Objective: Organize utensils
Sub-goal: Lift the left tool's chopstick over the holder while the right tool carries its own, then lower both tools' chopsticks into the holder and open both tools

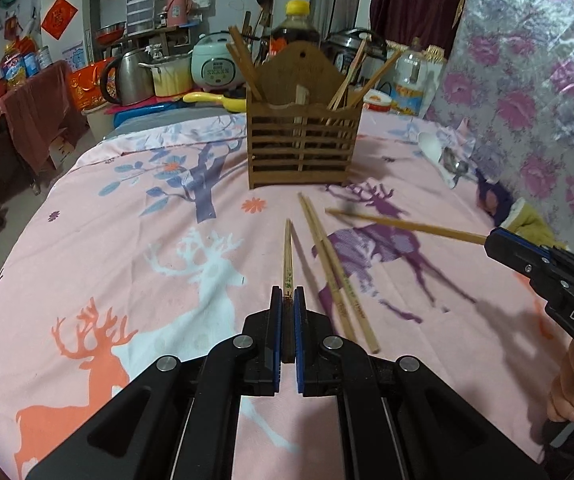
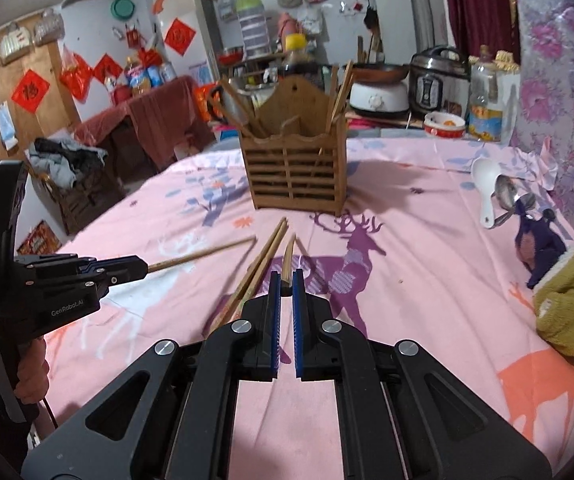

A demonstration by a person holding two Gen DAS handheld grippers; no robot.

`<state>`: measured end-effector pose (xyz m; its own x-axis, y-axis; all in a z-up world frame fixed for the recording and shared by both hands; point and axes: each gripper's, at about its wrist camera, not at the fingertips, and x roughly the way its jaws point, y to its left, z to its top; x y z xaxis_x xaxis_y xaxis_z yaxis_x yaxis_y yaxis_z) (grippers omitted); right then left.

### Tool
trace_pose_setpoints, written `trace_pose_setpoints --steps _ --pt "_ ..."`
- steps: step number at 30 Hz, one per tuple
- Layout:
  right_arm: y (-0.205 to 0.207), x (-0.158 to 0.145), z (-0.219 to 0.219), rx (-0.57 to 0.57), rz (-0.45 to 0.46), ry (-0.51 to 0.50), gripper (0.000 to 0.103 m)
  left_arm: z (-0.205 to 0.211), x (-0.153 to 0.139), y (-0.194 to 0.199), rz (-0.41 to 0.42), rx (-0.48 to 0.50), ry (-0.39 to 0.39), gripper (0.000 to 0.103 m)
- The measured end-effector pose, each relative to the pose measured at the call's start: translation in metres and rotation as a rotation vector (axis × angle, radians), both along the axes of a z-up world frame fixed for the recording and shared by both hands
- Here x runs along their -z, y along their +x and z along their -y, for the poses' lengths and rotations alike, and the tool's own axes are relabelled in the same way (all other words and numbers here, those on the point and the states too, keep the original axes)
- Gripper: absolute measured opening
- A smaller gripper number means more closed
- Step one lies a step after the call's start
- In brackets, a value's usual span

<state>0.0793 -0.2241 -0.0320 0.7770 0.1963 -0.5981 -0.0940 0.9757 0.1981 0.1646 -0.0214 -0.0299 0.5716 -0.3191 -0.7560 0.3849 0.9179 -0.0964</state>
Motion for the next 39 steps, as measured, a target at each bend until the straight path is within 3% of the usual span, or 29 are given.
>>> trace_pose_setpoints --steps 5,8,15,31,35,39 --pt "-0.001 -0.035 0.002 -0.007 0.072 0.012 0.006 0.007 -0.039 0.005 0.048 0.013 -0.038 0.006" --pt "0.011 -0.045 0.002 -0.017 0.085 0.038 0.006 0.017 -0.048 0.016 0.063 0.014 -0.043 0.006" --pt "0.040 -0.035 0.001 0.002 0.064 0.118 0.007 0.030 -0.046 0.040 0.063 0.002 -0.065 0.006" --pt "0.059 -0.028 -0.004 0.031 0.077 0.107 0.006 0.040 -0.052 0.057 0.098 0.009 -0.101 0.007" --pt "0.058 -0.047 0.001 0.043 0.110 0.101 0.006 0.036 -0.069 0.064 0.091 0.015 -0.123 0.006" --pt "0.055 -0.082 0.005 0.049 0.192 0.086 0.006 0.030 -0.107 0.068 0.155 -0.002 -0.157 0.006"
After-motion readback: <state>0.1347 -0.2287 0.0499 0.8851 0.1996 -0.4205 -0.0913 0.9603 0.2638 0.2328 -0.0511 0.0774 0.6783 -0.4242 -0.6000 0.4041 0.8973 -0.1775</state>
